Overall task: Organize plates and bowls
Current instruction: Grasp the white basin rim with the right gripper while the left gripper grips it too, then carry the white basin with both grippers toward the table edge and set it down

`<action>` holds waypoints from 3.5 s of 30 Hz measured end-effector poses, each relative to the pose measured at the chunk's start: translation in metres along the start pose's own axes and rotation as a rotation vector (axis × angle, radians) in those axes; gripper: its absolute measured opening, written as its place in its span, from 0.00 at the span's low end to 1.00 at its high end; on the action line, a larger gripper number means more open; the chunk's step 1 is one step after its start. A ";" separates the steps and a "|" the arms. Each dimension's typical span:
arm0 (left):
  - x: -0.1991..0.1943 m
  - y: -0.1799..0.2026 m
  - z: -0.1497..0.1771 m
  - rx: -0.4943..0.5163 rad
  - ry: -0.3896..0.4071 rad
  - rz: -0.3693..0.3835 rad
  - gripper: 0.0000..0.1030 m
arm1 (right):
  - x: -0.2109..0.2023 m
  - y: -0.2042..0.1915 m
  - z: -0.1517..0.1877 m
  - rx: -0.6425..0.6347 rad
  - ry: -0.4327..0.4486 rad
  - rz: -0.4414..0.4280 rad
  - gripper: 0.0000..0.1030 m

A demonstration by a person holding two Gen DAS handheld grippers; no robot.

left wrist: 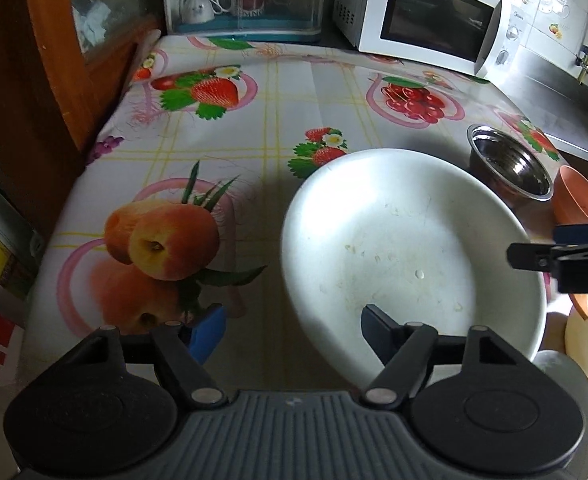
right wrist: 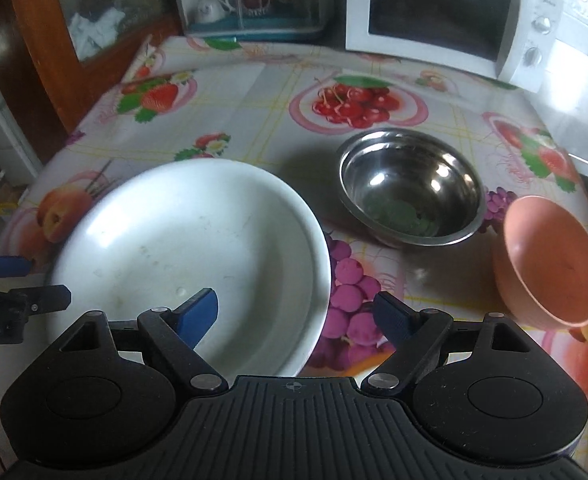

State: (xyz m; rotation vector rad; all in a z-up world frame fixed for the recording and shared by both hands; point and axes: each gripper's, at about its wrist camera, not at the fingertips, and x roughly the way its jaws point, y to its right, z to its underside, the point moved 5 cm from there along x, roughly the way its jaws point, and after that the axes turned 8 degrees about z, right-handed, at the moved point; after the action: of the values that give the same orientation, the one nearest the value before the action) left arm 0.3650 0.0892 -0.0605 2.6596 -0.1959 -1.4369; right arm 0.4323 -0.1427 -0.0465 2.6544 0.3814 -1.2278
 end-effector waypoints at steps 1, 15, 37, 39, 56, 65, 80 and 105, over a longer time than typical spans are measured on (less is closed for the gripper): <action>0.003 -0.001 -0.001 -0.004 -0.004 0.003 0.73 | 0.004 -0.001 -0.001 -0.006 -0.006 0.002 0.83; 0.030 -0.005 -0.003 -0.033 -0.054 0.055 0.56 | 0.042 -0.007 -0.004 -0.022 -0.074 0.001 0.83; 0.037 0.007 -0.002 0.012 -0.056 0.033 0.34 | 0.040 -0.030 0.005 -0.081 -0.065 -0.042 0.80; 0.036 0.006 -0.001 0.009 -0.055 0.033 0.34 | 0.038 -0.031 0.005 -0.083 -0.062 -0.039 0.79; -0.029 0.000 0.015 0.015 0.005 0.005 0.35 | -0.018 -0.055 0.012 -0.136 0.007 -0.045 0.79; -0.084 -0.009 0.050 0.011 0.034 -0.035 0.35 | -0.058 -0.084 0.032 -0.155 0.028 -0.076 0.79; -0.139 -0.031 0.137 -0.045 0.035 -0.103 0.37 | -0.099 -0.140 0.095 -0.224 0.051 -0.118 0.79; -0.140 -0.075 0.193 -0.128 -0.035 -0.161 0.41 | -0.098 -0.199 0.140 -0.318 0.055 -0.134 0.79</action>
State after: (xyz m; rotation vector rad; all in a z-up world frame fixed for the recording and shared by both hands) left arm 0.1322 0.1791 -0.0628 2.5991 0.1067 -1.4866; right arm 0.2093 -0.0080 -0.0732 2.4247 0.7096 -1.0300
